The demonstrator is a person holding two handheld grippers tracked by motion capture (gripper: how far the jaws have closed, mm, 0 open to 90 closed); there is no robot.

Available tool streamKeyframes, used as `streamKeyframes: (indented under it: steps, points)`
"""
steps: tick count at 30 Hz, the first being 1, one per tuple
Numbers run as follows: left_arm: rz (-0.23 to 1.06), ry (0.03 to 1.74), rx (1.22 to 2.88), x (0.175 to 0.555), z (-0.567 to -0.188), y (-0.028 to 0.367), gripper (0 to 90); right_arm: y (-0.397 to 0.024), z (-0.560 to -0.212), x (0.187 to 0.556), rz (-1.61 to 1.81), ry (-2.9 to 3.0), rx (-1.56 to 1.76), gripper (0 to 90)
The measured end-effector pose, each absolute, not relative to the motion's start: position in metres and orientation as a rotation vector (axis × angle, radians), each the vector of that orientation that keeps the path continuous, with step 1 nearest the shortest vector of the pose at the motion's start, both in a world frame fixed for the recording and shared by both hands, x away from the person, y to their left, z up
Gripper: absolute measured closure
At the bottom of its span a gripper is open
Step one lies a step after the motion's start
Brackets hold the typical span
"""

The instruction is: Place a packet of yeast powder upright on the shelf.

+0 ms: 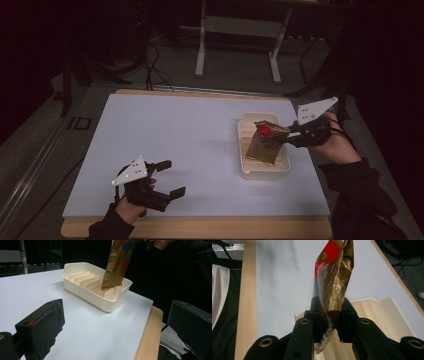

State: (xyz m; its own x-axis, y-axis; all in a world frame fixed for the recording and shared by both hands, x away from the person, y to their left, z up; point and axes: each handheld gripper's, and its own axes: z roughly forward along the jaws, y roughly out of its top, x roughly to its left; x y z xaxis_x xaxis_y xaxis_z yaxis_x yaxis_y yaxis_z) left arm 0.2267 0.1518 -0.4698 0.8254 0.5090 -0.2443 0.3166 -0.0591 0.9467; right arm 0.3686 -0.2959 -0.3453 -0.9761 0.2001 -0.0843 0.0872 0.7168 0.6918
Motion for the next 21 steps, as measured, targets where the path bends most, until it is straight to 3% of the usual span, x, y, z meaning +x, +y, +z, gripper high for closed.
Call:
streamKeyframes:
  steps: [9,21]
  points:
    - [0.173,0.675,1.646,0.228,-0.474,0.156,1.7,-0.277,-0.363,0.376,1.058,2.777,0.196,77.1]
    - [0.173,0.687,1.646,0.228,-0.477,0.156,1.7,-0.291,-0.388,0.376,1.258,2.729,0.280,77.7]
